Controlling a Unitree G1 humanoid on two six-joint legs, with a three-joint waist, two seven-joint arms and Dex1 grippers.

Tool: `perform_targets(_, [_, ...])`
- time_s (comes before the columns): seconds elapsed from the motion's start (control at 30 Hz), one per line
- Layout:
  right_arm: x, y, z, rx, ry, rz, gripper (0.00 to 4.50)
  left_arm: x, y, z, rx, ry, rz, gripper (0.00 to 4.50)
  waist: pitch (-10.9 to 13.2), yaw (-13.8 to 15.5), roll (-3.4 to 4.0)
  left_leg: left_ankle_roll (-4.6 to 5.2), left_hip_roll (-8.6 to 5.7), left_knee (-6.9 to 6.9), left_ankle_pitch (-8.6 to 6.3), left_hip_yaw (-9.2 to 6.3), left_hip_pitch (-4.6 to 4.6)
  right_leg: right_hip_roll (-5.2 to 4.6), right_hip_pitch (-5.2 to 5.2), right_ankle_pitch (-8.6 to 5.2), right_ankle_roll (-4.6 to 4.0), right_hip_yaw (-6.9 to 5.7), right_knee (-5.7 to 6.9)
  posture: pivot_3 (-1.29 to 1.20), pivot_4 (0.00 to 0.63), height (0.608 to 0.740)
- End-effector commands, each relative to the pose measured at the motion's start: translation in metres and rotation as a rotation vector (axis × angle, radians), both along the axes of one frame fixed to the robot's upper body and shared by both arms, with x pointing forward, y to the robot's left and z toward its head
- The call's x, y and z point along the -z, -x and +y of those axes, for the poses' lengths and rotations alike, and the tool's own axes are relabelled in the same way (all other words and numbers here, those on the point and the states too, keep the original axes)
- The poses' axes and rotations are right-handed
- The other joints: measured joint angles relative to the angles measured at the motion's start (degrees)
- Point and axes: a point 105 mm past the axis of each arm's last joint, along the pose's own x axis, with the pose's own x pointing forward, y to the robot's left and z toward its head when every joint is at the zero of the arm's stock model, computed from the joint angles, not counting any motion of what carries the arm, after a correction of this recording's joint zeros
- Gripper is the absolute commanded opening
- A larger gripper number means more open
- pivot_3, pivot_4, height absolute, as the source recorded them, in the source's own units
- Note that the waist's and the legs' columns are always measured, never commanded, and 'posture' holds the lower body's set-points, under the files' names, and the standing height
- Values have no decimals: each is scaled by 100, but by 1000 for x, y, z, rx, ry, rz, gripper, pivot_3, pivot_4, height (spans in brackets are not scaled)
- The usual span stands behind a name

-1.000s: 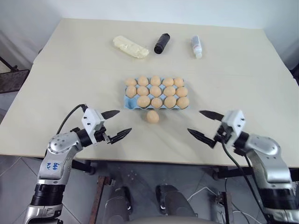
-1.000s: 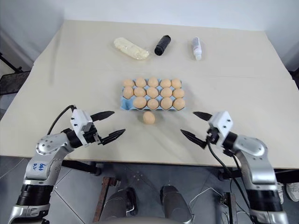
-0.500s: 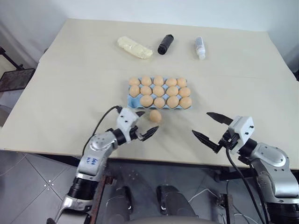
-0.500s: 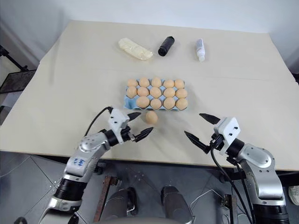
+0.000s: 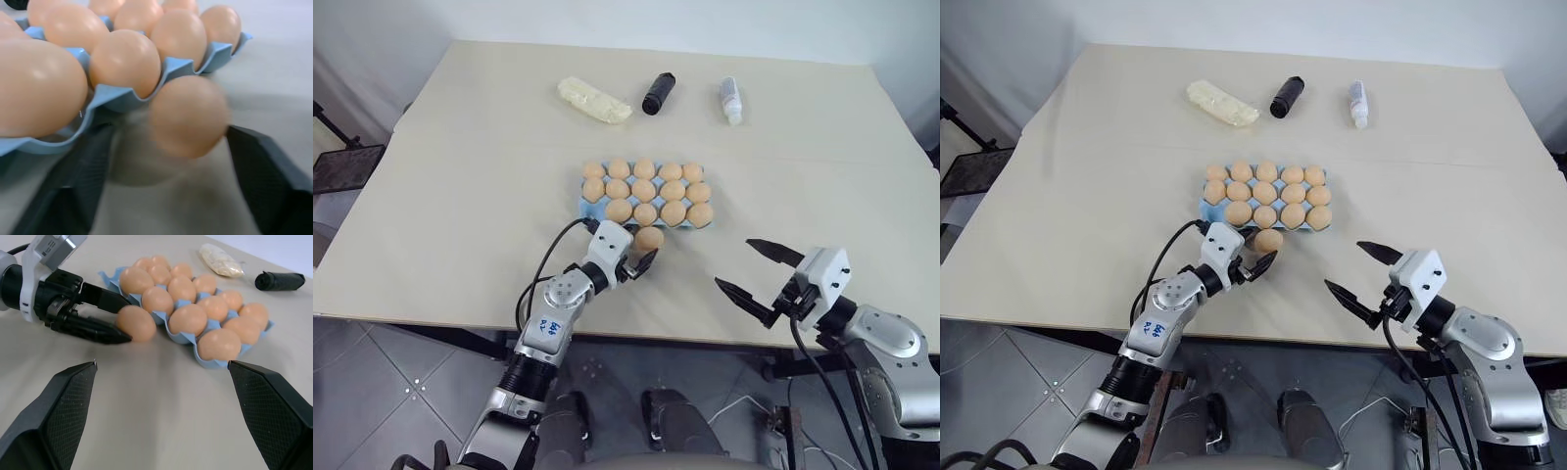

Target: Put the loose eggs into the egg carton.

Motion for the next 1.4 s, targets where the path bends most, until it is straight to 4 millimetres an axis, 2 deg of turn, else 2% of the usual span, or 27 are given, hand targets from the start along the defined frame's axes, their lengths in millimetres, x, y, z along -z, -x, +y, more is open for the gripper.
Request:
perform_targets(0.03, [-2,5,-11,15,5,2,4500,-3,1,3,1,12,-23,2359,0,-6,0,0,0,0,0,0,0,0,0,0,0,0,0,0,150,740])
perform_targets(0.07, [1,5,-13,23,6,11,4500,-4,2,4,4,21,-24,1998,0,-9,0,0,0,0,0,1,0,0,0,0,0,1,0,0,150,740])
perform_targets(0.13, [4,6,-16,29,7,23,4500,-6,4,8,8,31,-28,1614,0,-11,0,0,0,0,0,2,0,-1,0,0,0,1,0,0,150,740])
perform_targets(0.3, [7,3,-13,20,1,29,4500,-13,18,24,45,67,-64,1579,-1,-34,1,-3,4,-4,0,1,1,2,0,0,-1,0,1,0,150,740])
perform_targets(0.43, [7,3,-10,0,-7,37,4500,-22,30,53,42,82,-125,1579,-1,-31,1,-6,6,-6,1,1,1,4,-2,-1,-2,-1,1,0,150,740])
perform_targets(0.57, [8,1,-6,-19,-9,40,4500,-37,30,79,6,86,-199,1579,-1,-18,1,-3,1,-5,0,2,0,-4,0,0,-1,-2,0,0,150,740])
perform_targets(0.67, [8,-3,-2,-30,-12,38,4500,-46,18,91,-34,73,-219,1579,0,17,1,-14,-5,-4,-9,1,0,-9,2,2,1,-2,-1,0,150,740])
perform_targets(0.77, [8,-6,2,-44,-17,35,4500,-55,5,94,-43,70,-237,1579,-1,36,1,-12,-7,-3,-8,1,0,-9,2,2,2,-2,-1,0,150,740])
perform_targets(0.93, [9,-9,4,-56,-15,33,4500,-65,-25,90,-31,43,-250,1579,0,111,1,5,-6,-3,5,2,-1,-3,-2,3,2,-4,-1,0,150,740])
perform_targets(1.13, [9,-11,3,-48,-20,19,4500,-64,-37,84,6,21,-239,1579,0,113,1,-3,4,-4,-4,19,-3,6,-9,-1,4,-1,-8,0,150,740])
perform_targets(1.2, [10,-11,2,-42,-22,15,4500,-63,-35,83,33,10,-236,2248,0,114,1,-5,5,-4,-4,19,-3,8,-10,-2,3,-1,-7,0,150,740])
perform_targets(1.23, [10,-11,2,-38,-24,14,4500,-64,-33,82,49,12,-238,2443,0,114,1,-5,6,-4,-4,19,-3,8,-10,-2,3,-1,-7,0,150,740])
perform_targets(1.4, [11,-11,0,-31,-26,12,4500,-64,-26,98,50,-17,-234,4103,0,107,1,-6,6,5,-3,21,-2,7,-10,-1,3,-1,2,0,150,740])
